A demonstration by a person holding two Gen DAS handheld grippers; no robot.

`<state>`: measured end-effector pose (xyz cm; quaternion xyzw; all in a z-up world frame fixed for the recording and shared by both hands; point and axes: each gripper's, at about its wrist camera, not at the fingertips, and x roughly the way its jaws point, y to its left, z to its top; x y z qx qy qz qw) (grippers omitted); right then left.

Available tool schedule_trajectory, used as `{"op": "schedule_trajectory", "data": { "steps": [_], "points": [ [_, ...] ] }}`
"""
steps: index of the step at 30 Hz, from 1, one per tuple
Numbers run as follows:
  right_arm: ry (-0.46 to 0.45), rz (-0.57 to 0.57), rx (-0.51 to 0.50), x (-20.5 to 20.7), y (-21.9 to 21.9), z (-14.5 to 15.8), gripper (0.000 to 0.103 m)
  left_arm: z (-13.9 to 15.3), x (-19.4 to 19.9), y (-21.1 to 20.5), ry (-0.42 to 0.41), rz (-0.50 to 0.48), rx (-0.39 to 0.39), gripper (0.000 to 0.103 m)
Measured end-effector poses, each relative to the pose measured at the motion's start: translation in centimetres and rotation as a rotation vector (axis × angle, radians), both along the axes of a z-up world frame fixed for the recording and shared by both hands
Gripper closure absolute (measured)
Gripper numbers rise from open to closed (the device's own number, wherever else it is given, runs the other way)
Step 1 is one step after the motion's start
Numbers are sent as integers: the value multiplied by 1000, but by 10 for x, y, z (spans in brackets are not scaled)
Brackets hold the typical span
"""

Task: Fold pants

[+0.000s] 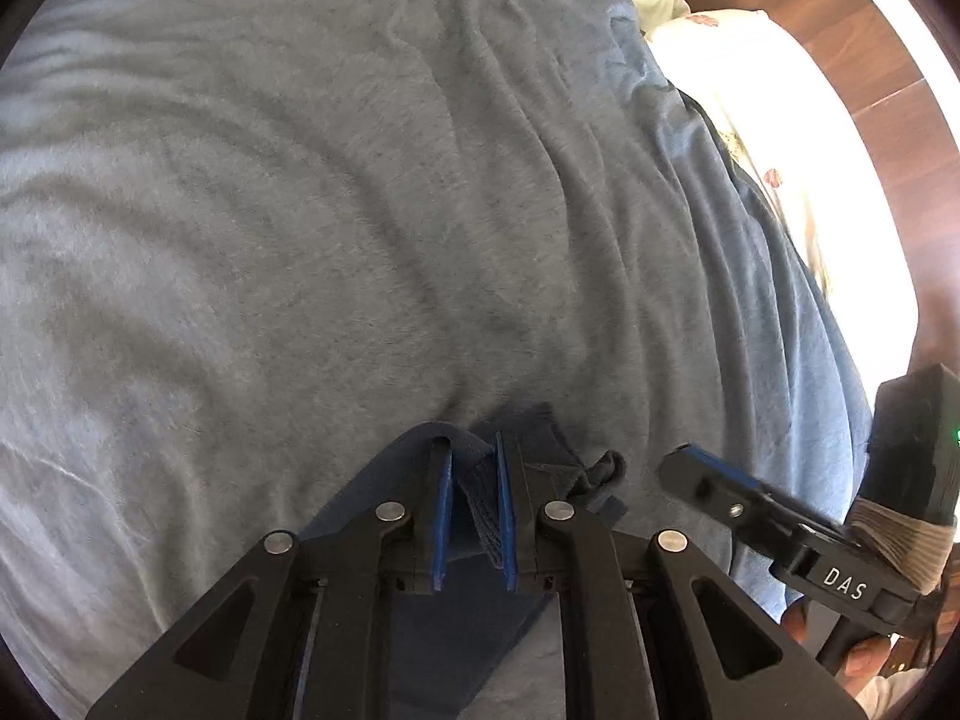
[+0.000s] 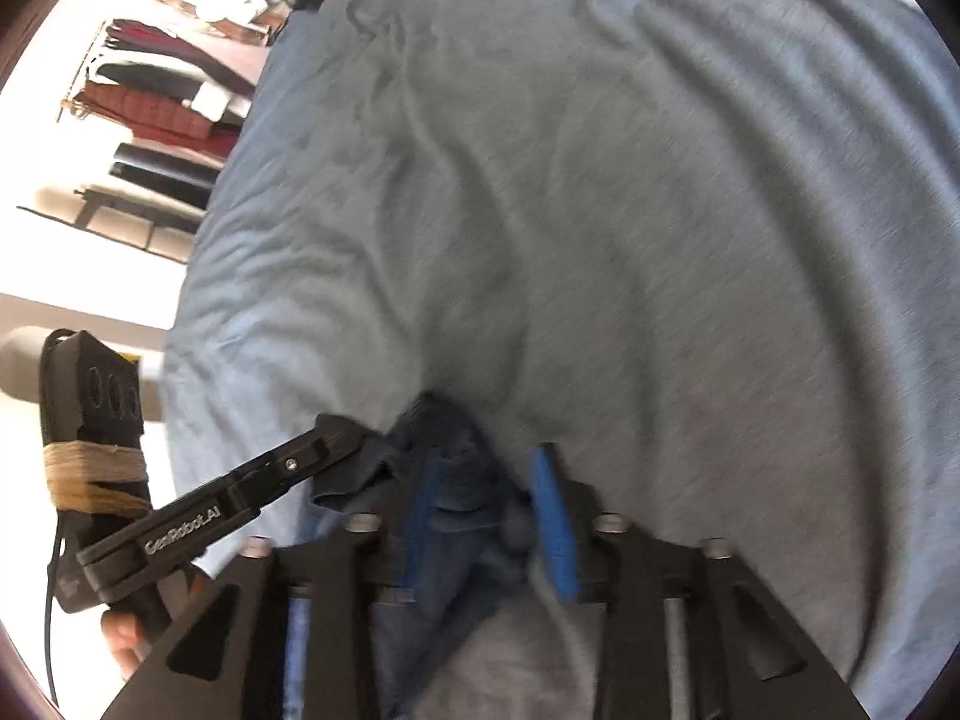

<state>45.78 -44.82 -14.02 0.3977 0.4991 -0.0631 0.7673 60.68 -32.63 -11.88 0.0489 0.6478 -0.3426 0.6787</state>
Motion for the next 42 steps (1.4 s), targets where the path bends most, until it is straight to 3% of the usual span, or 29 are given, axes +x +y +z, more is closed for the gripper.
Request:
{"op": "schedule_trajectory", "data": {
  "steps": [2,6,12,18,22,32,34,36,39,42],
  "points": [
    [1,18,-77,-6,-4,8,61,6,0,3,-19,-13,-4,81],
    [-25,119,-140,-3,7,17,61,26,-1,2,-145,-78,7,51],
    [-90,200,-101,6,25,12,61,28,5,8,-193,-172,34,50],
    [-95,146,-82,15,22,-2,61,-9,16,4,-61,-248,20,56],
    [-81,99,-44,15,20,-13,62,-27,19,-4,-21,-270,17,58],
    [-61,81,-38,24,16,-31,67,-49,28,-4,96,-236,-17,59],
    [-57,81,-8,26,15,-35,73,-53,27,-5,116,-236,-24,66],
    [-52,83,-15,28,16,-37,76,-53,25,-4,125,-235,-35,85],
    [-67,86,-58,26,19,-30,86,-45,19,-4,49,-258,-16,97],
    [-95,82,-94,21,24,-16,90,-32,16,-1,11,-259,-29,97]
  ]
}}
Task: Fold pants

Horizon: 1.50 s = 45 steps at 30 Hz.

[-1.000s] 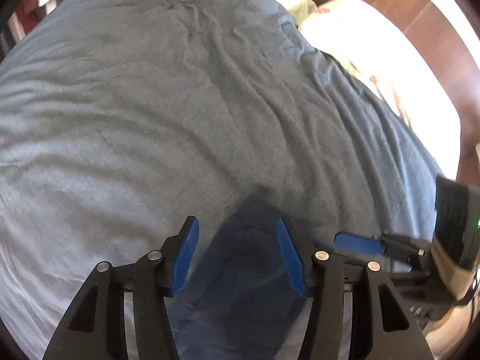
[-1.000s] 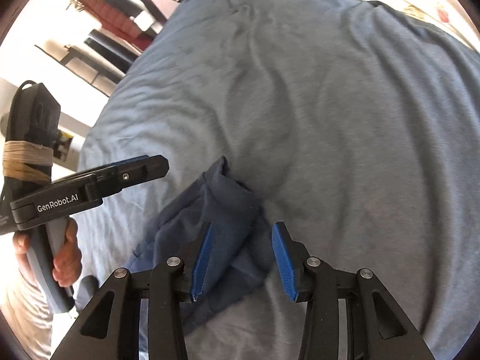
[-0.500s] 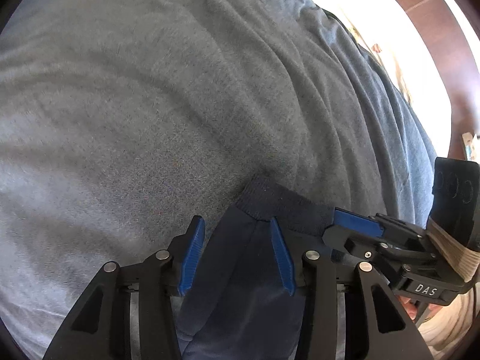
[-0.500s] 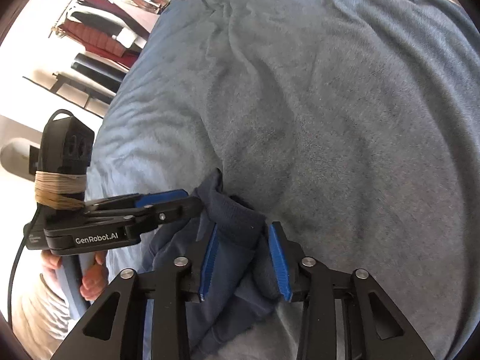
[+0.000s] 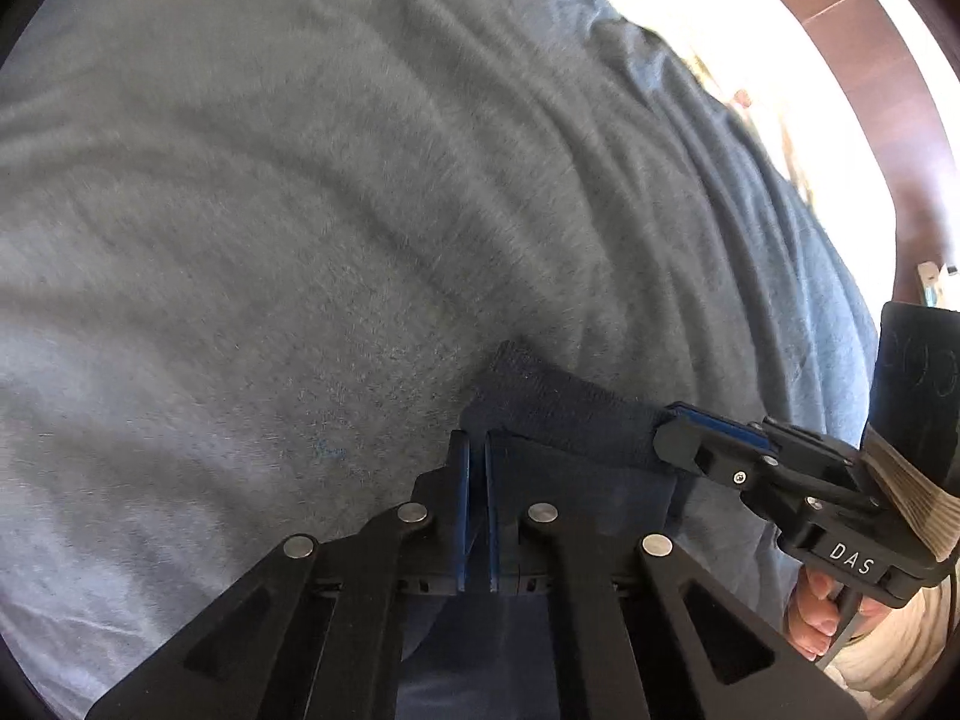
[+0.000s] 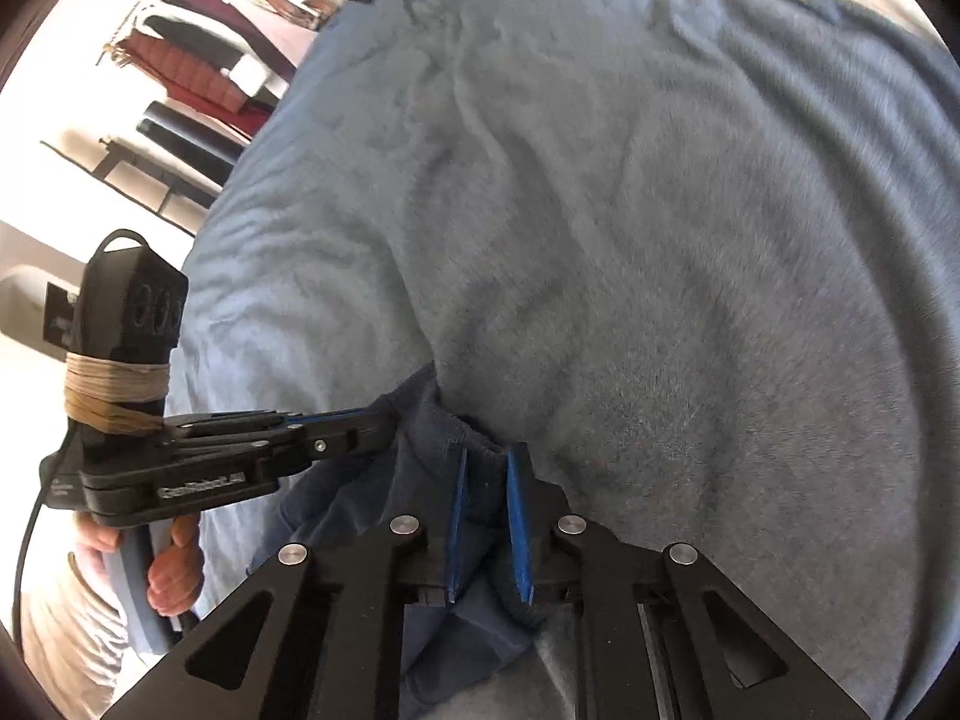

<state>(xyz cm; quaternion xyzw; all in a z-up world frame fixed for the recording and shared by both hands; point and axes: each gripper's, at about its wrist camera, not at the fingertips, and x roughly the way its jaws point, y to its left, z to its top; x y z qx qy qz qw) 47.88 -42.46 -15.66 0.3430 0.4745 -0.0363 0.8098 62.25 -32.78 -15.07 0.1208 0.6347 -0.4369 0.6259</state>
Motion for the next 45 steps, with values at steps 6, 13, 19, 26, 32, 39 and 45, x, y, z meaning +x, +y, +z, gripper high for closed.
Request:
{"op": "schedule_trajectory", "data": {
  "steps": [6,13,19,26,32,39,45],
  "points": [
    [-25,-51,29,-19,0,27,93,31,-16,-11,-31,-55,-32,97],
    [13,-123,104,-41,1,41,94,27,-29,-26,-1,-154,34,97],
    [78,-175,90,-47,-9,16,94,12,-29,-30,15,-150,51,97],
    [156,-172,80,-39,-17,-11,84,5,-22,-28,13,-97,87,76],
    [113,-218,-87,-57,-11,22,63,62,-29,-2,-155,-80,5,61],
    [4,-120,-86,-70,29,70,63,115,-65,35,-214,-101,-75,61],
    [-76,-58,-99,-82,79,104,63,143,-84,95,-266,-71,-65,61]
  ]
}}
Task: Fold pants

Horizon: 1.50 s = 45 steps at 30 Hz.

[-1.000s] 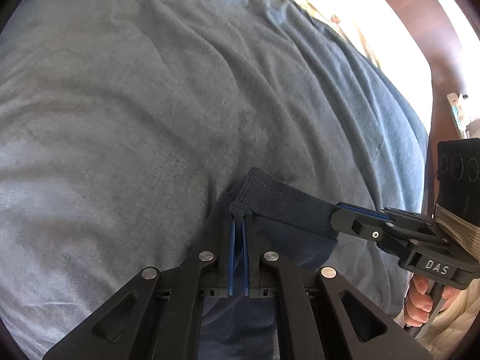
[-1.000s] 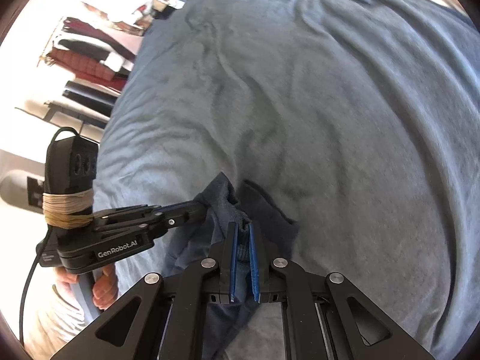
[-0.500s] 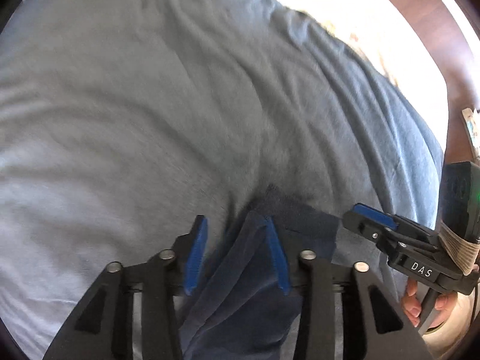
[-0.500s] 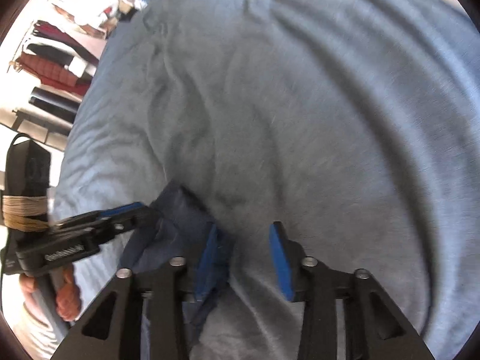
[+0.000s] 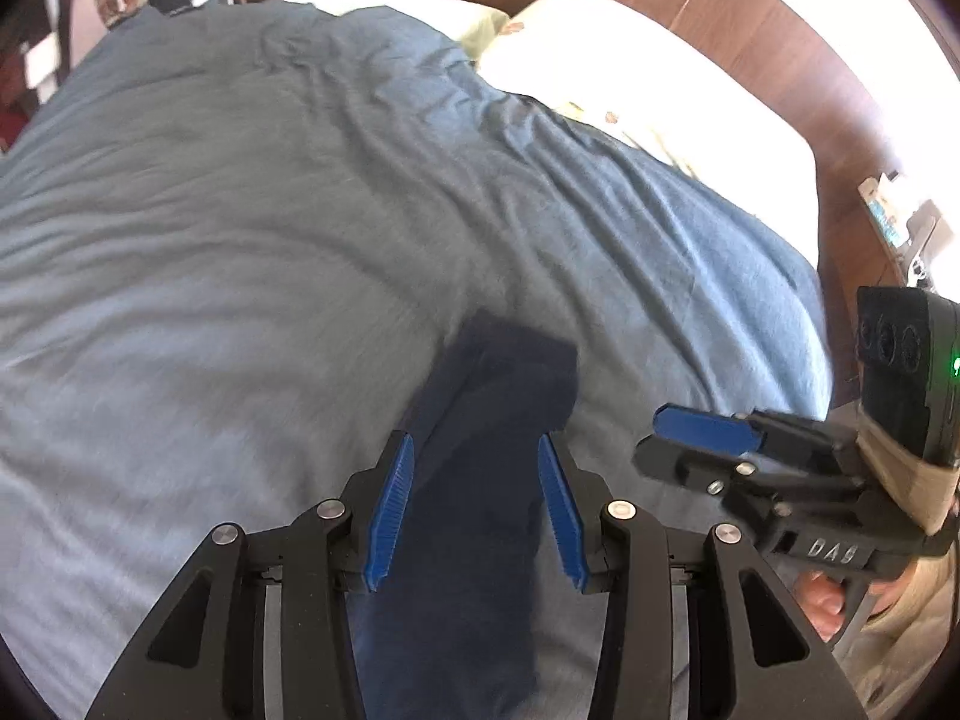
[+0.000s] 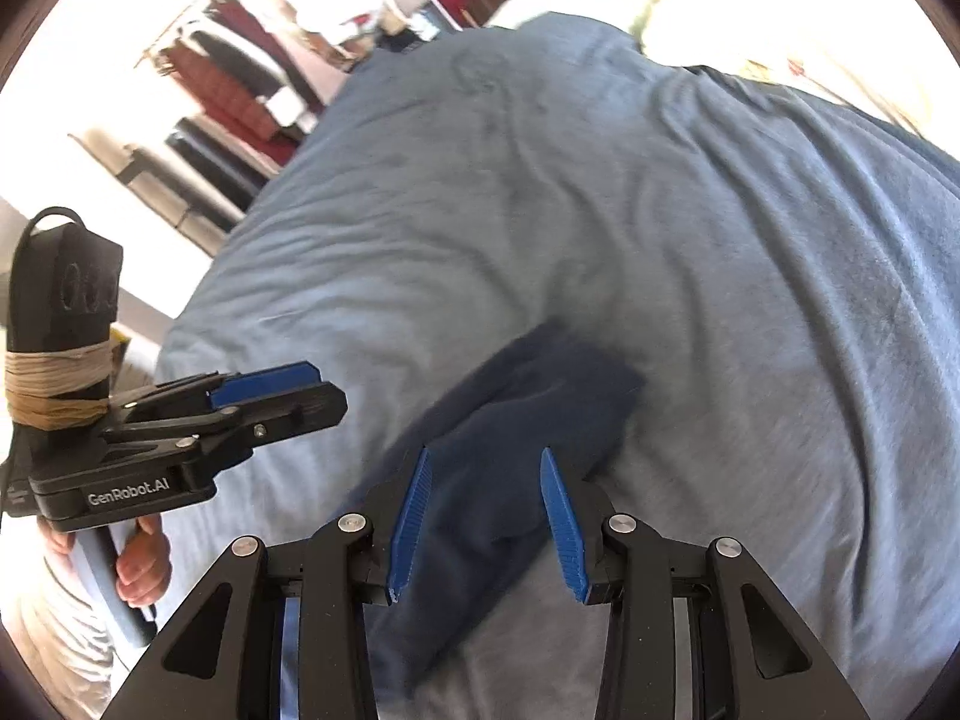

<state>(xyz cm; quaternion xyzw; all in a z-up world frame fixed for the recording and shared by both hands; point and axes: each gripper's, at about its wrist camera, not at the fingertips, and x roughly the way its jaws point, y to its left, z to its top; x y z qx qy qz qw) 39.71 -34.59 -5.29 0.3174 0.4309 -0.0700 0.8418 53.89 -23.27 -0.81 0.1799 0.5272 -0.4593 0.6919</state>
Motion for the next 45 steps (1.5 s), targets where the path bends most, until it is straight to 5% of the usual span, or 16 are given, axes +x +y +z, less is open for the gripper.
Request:
{"op": "schedule_trajectory", "data": {
  "steps": [5,9,15,27,33,40,45],
  "points": [
    [-4,50,7,-18,48,5,63,2,-21,71,-55,-1,116,61],
    [9,75,13,-36,88,-3,63,-16,-40,114,-24,-6,200,61],
    [63,132,92,-52,139,-35,63,-43,-52,147,-9,6,203,61],
    [149,189,68,-60,172,-91,63,-106,-31,152,17,25,226,61],
    [142,202,8,-55,166,-97,63,-114,-33,153,32,13,235,61],
    [145,328,29,-47,167,-108,63,-123,-36,146,25,-14,257,61],
    [156,440,-78,-59,168,-114,63,-127,-52,141,-24,-41,285,61]
  ]
}}
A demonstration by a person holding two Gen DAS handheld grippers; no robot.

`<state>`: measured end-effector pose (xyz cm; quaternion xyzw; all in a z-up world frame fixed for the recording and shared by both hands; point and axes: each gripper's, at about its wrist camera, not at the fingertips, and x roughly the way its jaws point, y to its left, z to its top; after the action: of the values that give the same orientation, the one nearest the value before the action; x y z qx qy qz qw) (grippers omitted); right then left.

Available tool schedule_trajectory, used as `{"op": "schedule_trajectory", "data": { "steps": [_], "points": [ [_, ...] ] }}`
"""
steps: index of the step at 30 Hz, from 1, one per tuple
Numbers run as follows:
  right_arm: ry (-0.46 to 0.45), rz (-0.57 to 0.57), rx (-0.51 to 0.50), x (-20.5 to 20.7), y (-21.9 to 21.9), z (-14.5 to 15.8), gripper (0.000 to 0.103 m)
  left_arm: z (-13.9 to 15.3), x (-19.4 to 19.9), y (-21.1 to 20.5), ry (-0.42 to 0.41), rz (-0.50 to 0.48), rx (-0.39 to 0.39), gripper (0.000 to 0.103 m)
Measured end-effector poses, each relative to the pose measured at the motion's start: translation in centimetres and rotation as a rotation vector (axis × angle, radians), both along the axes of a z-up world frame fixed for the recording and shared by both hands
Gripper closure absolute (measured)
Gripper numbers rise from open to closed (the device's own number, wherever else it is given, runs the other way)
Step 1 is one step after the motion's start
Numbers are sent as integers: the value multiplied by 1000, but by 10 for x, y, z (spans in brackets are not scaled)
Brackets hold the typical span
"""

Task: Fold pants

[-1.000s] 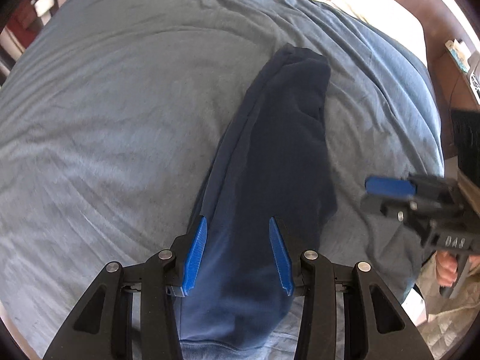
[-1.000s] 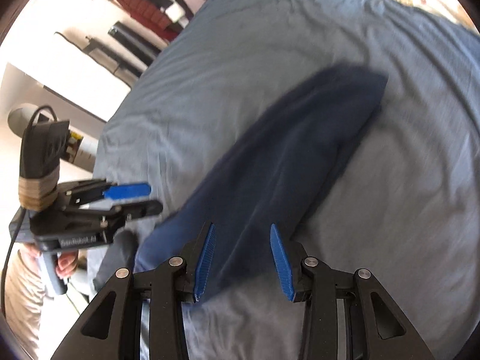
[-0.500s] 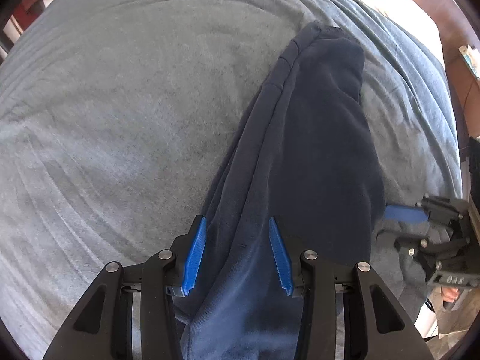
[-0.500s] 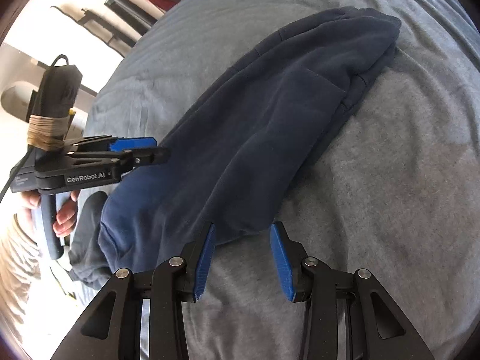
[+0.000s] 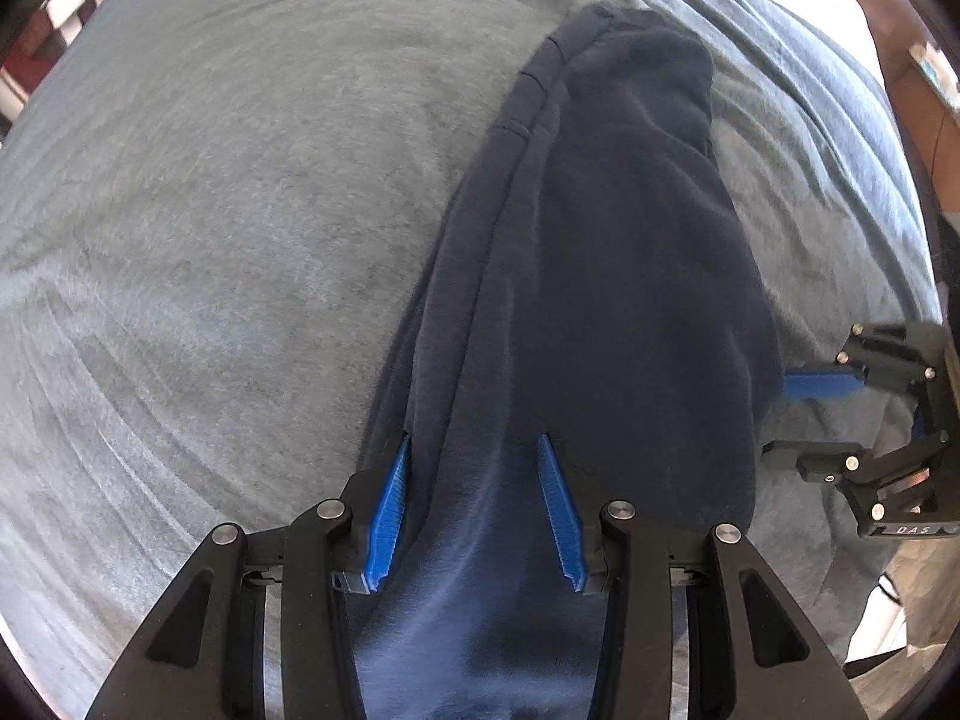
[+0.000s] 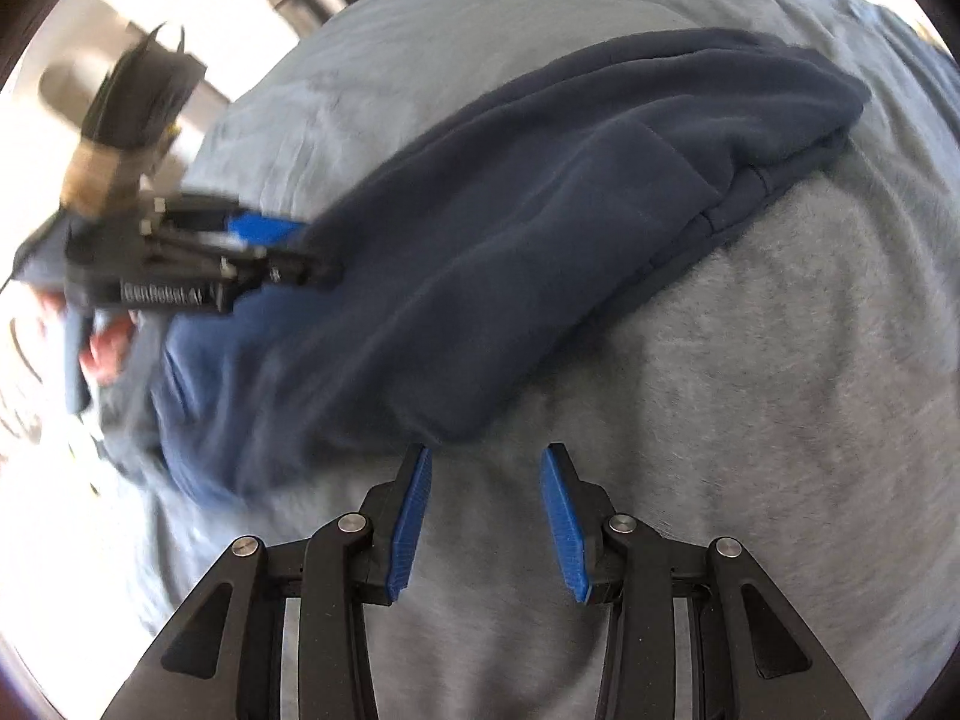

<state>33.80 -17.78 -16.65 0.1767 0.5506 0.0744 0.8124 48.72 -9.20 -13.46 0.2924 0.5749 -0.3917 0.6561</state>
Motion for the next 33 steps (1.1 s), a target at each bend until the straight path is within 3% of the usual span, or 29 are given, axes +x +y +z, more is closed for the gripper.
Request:
{"op": "schedule_trajectory", "data": {
  "steps": [4,10,15,18,19,22,28,33],
  "points": [
    [-69,161,-111,-6,19,0,63,-5,-1,3,8,37,-2,61],
    [-195,209,-232,-5,32,11,63,-5,6,11,23,73,-8,61],
    [-211,231,-237,2,39,11,63,-8,24,25,42,81,4,84],
    [-215,253,-243,13,46,8,73,-6,26,27,36,71,7,87],
    [-207,260,-226,14,45,8,83,-5,27,28,32,71,7,87],
    [-179,250,-204,16,40,14,89,-3,26,28,8,77,18,89],
    [-82,246,-133,10,45,24,94,-2,32,31,-6,90,46,90],
    [11,205,-73,9,41,12,95,-10,42,31,17,109,72,90]
  ]
}}
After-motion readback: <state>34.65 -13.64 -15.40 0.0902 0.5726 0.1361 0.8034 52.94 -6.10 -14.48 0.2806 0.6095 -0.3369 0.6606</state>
